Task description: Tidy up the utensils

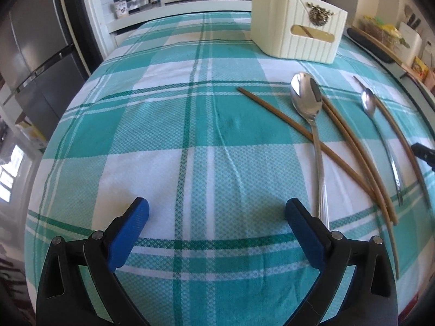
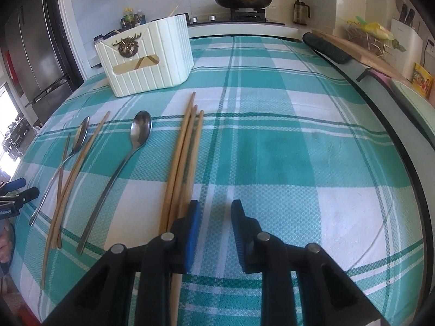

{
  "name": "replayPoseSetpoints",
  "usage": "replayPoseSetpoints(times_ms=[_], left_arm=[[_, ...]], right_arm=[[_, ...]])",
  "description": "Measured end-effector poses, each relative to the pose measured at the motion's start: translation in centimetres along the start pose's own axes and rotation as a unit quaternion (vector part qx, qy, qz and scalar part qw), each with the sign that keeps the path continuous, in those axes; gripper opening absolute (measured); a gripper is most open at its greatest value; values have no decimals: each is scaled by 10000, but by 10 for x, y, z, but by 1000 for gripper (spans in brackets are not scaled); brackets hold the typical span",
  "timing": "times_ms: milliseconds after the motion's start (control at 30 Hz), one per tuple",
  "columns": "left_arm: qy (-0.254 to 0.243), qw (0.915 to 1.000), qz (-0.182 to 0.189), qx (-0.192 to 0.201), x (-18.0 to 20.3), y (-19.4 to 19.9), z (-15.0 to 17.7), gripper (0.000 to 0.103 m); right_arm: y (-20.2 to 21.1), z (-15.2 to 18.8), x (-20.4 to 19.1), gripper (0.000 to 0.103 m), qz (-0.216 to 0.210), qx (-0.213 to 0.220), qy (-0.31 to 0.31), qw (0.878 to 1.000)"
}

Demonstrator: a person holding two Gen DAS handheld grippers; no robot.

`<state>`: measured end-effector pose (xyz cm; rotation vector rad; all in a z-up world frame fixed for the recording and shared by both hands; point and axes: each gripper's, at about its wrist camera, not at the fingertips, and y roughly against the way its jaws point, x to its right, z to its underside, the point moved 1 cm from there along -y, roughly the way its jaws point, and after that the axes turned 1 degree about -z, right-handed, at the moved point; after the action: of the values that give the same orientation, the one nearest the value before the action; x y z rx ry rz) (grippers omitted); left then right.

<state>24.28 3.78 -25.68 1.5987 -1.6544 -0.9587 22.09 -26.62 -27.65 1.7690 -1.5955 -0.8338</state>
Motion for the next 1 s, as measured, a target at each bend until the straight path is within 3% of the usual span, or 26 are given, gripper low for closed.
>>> replayPoseSetpoints(times_ms=[367,567,733,833,1000], left_arm=[[-285,9985,474,-37,54,-6,-11,102],[92,9972,742,-9,56,-7,-18,102],[137,9982,576,-134,69,-15,-31,102],[529,9950,834,-168,59,-9,-32,102],[899,9956,199,-192,35,-2,-23,102]], right_arm=[[1,3,6,24,-167,134,-249,9995],[1,3,7,24,-223,150,-299,9992],[1,3,8,24,-259,158,-338,9990],[1,3,9,24,-280,161,-355,9988],[2,4,12,24,-355,170,-418,9984]])
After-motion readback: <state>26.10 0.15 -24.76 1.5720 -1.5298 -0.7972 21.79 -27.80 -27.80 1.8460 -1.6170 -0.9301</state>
